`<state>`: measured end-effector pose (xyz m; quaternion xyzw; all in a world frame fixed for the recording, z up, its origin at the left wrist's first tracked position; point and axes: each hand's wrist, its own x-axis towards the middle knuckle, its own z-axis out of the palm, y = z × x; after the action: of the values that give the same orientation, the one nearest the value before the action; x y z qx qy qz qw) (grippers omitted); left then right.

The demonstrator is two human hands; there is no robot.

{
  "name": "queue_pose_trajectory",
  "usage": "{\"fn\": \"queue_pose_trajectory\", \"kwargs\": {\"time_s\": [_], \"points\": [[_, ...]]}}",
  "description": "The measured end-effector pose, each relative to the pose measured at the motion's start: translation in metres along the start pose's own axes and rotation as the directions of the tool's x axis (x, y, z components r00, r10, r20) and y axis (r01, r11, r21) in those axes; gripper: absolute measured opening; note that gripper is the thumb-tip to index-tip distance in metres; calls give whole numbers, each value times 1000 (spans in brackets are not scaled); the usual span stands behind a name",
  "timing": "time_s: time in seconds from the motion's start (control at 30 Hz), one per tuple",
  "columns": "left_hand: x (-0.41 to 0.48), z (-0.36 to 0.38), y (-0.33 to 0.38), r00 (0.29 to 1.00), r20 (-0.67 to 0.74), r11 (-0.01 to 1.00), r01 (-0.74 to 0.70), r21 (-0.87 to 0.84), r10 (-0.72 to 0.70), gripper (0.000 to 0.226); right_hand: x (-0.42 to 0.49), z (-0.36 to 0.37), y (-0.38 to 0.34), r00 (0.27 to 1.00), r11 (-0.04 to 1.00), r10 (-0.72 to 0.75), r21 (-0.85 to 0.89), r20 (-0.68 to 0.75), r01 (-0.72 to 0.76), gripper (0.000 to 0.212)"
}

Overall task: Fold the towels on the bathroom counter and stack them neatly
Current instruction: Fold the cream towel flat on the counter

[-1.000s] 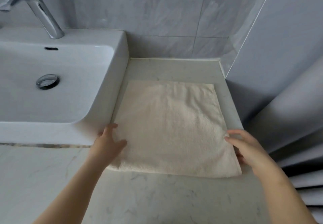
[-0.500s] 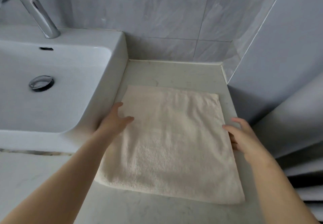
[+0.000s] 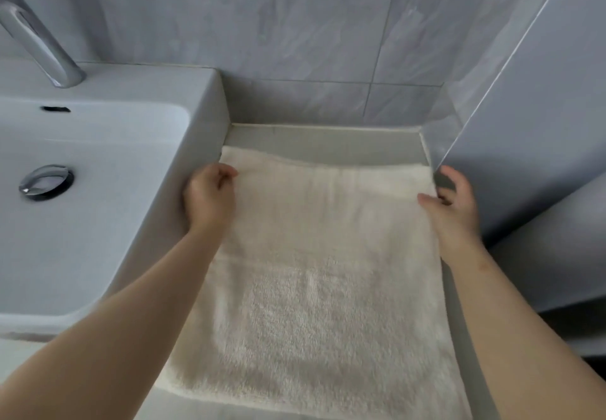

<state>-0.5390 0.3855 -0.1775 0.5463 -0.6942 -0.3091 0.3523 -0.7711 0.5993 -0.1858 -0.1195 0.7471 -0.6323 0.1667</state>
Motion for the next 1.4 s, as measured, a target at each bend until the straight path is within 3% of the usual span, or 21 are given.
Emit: {"fn": "queue_pose_trajectory", "kwargs": {"time_s": [0.07,0.13,0.2,0.27,0.3,0.37,0.4,0.47,0.8,0.9,0.97,1.0,1.07,1.13,1.27,1.33,1.4], "points": [[4,2,-5,999,-20,995,-46,87,47,28,0,2,-1,997,996,-60,-66,-44,57,54],[2,8,-11,992,125,970,-50,238,21,36,-1,7,3,997,955,-71,-291,-39,57,58],[-9,15,-10,954,294,850,-203,487,59,48,-12,17,3,974,758,-228,-627,4,180,62],[-28,24,0,901,405,711,-388,586,158,59,-32,35,1,890,540,-415,-735,190,410,58],[-39,30,5,860,471,669,-469,576,196,60,-43,45,1,851,468,-414,-726,324,504,55],[-59,43,6,767,612,631,-574,522,192,59,-62,63,9,804,375,-239,-712,545,594,52],[-65,48,4,733,664,623,-591,513,149,59,-66,68,19,796,336,-134,-728,591,597,54],[-65,53,-2,711,699,606,-591,533,78,58,-65,70,33,795,261,-57,-759,604,596,63],[-59,33,-17,773,635,611,-510,605,17,64,-57,36,36,897,234,9,-873,442,428,65],[-79,19,-22,785,596,603,-560,568,168,75,-76,18,30,906,238,15,-882,422,407,67],[-101,3,-30,718,648,543,-661,518,255,82,-100,8,30,872,251,14,-846,490,471,73],[-108,-4,-37,691,686,537,-676,504,226,88,-115,4,32,842,261,30,-818,538,513,80],[-114,-19,-48,711,697,596,-603,531,98,103,-133,-6,40,808,254,86,-797,582,547,93],[-109,-30,-51,751,659,628,-537,564,50,107,-133,-17,46,843,240,68,-829,534,506,95],[-118,-51,-55,790,613,620,-497,607,32,94,-140,-29,45,904,209,-28,-881,428,424,91],[-132,-59,-54,774,617,585,-567,579,140,89,-156,-23,41,868,231,-108,-837,485,497,83],[-152,-65,-54,687,691,547,-675,495,223,75,-179,-18,42,773,260,-129,-731,621,630,68]]}}
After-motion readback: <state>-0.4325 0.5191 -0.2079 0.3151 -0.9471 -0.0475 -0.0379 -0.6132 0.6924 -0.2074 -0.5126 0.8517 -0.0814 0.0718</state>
